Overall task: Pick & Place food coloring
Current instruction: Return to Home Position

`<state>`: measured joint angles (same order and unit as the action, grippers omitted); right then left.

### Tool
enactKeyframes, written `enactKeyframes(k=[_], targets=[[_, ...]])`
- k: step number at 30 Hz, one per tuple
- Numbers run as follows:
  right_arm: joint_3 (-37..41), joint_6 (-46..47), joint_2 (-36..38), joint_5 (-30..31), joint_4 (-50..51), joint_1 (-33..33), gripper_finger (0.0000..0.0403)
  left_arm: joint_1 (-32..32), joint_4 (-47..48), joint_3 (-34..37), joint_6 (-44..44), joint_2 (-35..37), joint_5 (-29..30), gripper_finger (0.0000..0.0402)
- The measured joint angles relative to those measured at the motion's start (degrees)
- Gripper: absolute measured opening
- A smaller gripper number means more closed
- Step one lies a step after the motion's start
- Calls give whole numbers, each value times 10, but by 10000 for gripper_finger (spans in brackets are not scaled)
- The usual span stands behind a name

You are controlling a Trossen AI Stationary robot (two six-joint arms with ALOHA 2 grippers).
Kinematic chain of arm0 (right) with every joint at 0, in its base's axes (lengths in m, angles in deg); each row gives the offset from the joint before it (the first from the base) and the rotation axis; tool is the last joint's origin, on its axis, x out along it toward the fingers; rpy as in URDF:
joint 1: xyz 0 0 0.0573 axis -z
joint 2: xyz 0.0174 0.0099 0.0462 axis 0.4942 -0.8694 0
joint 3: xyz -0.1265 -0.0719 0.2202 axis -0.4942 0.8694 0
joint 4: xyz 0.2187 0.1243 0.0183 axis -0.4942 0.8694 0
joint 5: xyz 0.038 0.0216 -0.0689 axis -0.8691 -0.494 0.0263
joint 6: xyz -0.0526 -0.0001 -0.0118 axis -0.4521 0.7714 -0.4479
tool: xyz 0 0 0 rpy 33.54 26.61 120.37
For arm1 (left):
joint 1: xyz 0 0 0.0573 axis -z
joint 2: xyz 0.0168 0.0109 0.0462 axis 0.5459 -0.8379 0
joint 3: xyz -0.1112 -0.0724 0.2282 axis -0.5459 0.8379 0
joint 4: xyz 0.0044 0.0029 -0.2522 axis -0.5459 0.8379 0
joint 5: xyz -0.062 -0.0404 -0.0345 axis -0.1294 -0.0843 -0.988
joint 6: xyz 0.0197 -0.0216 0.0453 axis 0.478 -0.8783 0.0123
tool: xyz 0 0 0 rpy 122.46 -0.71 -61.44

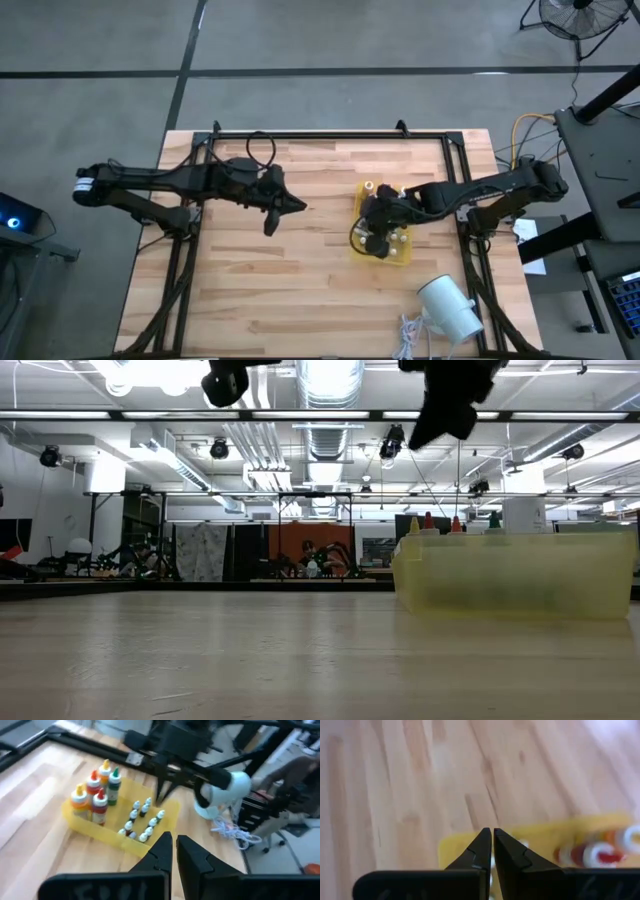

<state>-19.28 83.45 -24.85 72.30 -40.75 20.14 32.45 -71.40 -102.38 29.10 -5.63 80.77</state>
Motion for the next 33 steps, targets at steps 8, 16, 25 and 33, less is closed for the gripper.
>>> enactKeyframes(k=[8,16,25,33], targets=[[18,-109,71,18,-110,0,13,-4,1,1,78,49,-4,0],[114,-152,190,16,-225,0,13,-8,6,32,125,98,-4,0],[208,-154,308,15,-239,0,13,-8,12,55,112,105,1,0],[307,-149,400,14,-276,0,13,-8,12,78,125,123,1,0]])
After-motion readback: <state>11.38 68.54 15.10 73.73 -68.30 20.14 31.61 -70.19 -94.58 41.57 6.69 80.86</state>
